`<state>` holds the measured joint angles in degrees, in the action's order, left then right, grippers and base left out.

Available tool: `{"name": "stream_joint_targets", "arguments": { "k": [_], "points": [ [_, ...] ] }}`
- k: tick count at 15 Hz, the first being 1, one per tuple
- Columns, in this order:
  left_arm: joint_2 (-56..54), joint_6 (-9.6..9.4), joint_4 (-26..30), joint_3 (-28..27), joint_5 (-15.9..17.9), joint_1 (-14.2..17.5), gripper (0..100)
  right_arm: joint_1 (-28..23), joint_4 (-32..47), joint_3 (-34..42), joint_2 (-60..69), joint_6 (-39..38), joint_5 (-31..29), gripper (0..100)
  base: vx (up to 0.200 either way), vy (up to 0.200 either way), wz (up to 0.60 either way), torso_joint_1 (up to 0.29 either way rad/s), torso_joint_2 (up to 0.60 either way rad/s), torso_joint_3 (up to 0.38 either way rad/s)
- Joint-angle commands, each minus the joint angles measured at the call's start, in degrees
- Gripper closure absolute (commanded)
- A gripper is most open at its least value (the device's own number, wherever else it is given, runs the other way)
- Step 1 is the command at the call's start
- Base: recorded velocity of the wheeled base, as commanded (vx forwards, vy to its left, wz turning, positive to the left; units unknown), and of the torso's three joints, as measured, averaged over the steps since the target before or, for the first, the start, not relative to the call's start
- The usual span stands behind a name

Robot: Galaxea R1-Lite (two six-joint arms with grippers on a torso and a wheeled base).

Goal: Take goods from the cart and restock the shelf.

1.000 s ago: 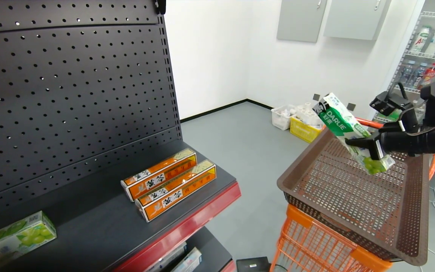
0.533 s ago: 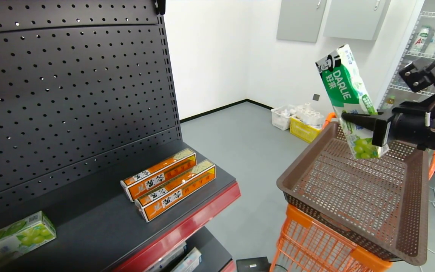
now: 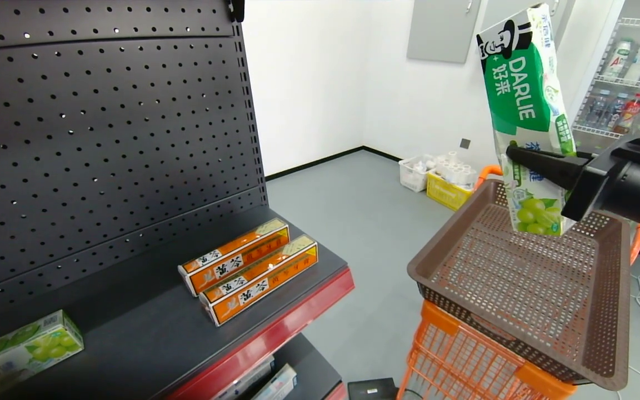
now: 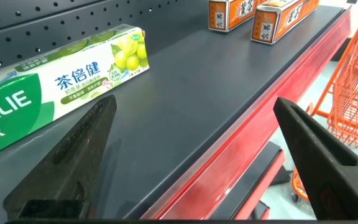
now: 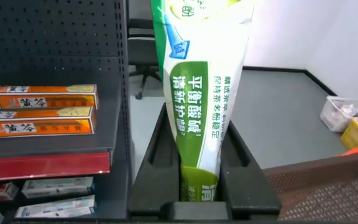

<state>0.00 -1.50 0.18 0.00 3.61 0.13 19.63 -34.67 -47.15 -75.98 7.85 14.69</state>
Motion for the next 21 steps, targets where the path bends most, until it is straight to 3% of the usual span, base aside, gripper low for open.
{"name": "stream_joint_targets", "arguments": {
  "k": [1, 7, 10, 17, 21],
  "points": [
    [0.0, 0.01, 0.0, 0.0, 0.0, 0.0, 0, 0.4, 0.0, 1.5, 2.9, 0.3, -0.2, 100, 0.0, 0.0, 0.0, 0.0, 0.0, 0.0],
    [0.0, 0.01, 0.0, 0.0, 0.0, 0.0, 0, 0.9, 4.3, 8.7, 15.2, -4.2, -1.3, 100, 0.0, 0.0, 0.0, 0.0, 0.0, 0.0],
    [0.0, 0.01, 0.0, 0.0, 0.0, 0.0, 0, 1.1, 4.5, 8.9, 17.0, -4.2, -5.1, 100, 0.0, 0.0, 0.0, 0.0, 0.0, 0.0],
    [0.0, 0.01, 0.0, 0.0, 0.0, 0.0, 0, 3.1, 4.4, 8.5, 16.7, -3.9, -6.3, 100, 0.0, 0.0, 0.0, 0.0, 0.0, 0.0],
    [0.0, 0.01, 0.0, 0.0, 0.0, 0.0, 0, 3.0, 4.4, 9.0, 16.7, -4.1, -6.0, 100, 0.0, 0.0, 0.6, -0.002, 0.0, 0.004]
  ]
}}
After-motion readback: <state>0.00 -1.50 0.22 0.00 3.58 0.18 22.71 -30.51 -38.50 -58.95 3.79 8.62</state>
